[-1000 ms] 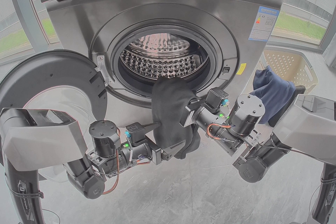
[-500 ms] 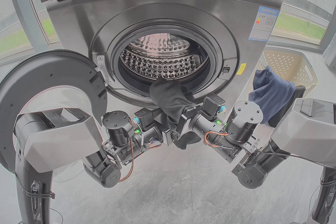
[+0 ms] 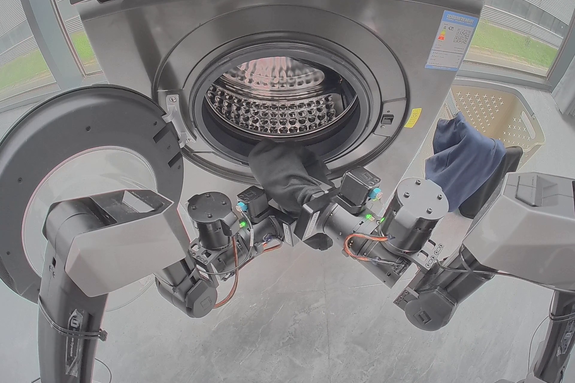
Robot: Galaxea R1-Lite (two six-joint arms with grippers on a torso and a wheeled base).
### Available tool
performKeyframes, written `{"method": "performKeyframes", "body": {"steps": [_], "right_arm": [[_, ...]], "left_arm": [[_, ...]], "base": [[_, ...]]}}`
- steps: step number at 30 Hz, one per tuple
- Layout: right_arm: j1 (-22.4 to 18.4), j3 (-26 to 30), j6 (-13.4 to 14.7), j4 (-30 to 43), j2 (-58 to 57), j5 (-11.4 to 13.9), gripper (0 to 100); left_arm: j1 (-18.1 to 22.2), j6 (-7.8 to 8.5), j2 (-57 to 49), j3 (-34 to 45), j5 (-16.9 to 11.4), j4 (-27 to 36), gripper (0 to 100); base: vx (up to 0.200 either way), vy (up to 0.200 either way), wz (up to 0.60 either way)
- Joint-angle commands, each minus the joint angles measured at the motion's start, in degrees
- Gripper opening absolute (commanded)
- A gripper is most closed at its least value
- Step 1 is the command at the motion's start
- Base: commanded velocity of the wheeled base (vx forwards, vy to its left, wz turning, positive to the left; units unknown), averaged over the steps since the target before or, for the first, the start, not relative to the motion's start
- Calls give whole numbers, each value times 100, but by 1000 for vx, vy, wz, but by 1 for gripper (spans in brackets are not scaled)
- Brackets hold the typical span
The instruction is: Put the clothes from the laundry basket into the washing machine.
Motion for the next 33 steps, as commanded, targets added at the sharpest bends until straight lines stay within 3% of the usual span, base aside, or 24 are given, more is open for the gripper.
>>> {"method": "performKeyframes", "body": {"steps": [1,7,10,13,16,22,33], "right_arm": [[9,-1,1,-3,-12,-2,0],[-35,8,10,-3,-108,-2,0],[-114,34,10,-3,-205,-2,0],[-483,237,27,6,-416,-2,0],[-738,474,27,58,-478,-2,0],[-887,869,36,41,-434,-2,0],[-870,790,27,-21,-240,7,0]], "left_arm": [[1,-1,59,-81,-1,-1,0],[18,-10,129,-204,8,-10,0],[62,-28,112,-336,139,-10,0],[168,-318,-99,-345,263,-19,0],[177,-432,-345,-230,263,-10,0],[159,-432,-706,156,263,-10,0],[159,-432,-1321,851,245,-10,0]], "base": [[0,0,0],[0,0,0],[0,0,0],[0,0,0],[0,0,0],[0,0,0],[0,0,0]]}}
